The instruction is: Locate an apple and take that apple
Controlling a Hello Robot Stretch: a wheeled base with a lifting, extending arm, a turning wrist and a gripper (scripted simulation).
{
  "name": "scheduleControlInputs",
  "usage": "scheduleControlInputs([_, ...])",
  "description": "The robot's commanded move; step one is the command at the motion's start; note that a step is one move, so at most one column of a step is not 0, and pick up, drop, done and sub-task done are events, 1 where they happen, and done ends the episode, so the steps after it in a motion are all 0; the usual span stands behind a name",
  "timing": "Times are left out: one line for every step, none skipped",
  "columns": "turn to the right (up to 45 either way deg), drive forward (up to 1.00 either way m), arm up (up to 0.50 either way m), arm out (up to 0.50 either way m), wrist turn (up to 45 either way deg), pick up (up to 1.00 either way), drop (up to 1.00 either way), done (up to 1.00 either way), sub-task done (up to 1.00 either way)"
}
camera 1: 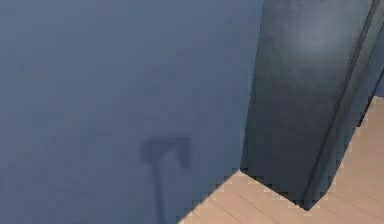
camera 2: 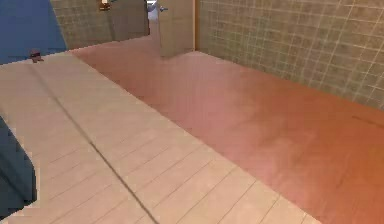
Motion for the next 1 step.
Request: scheduleControlInputs([45.0, 0.0, 0.0, 0.0, 0.0, 0.0, 0.0, 0.0, 0.0])
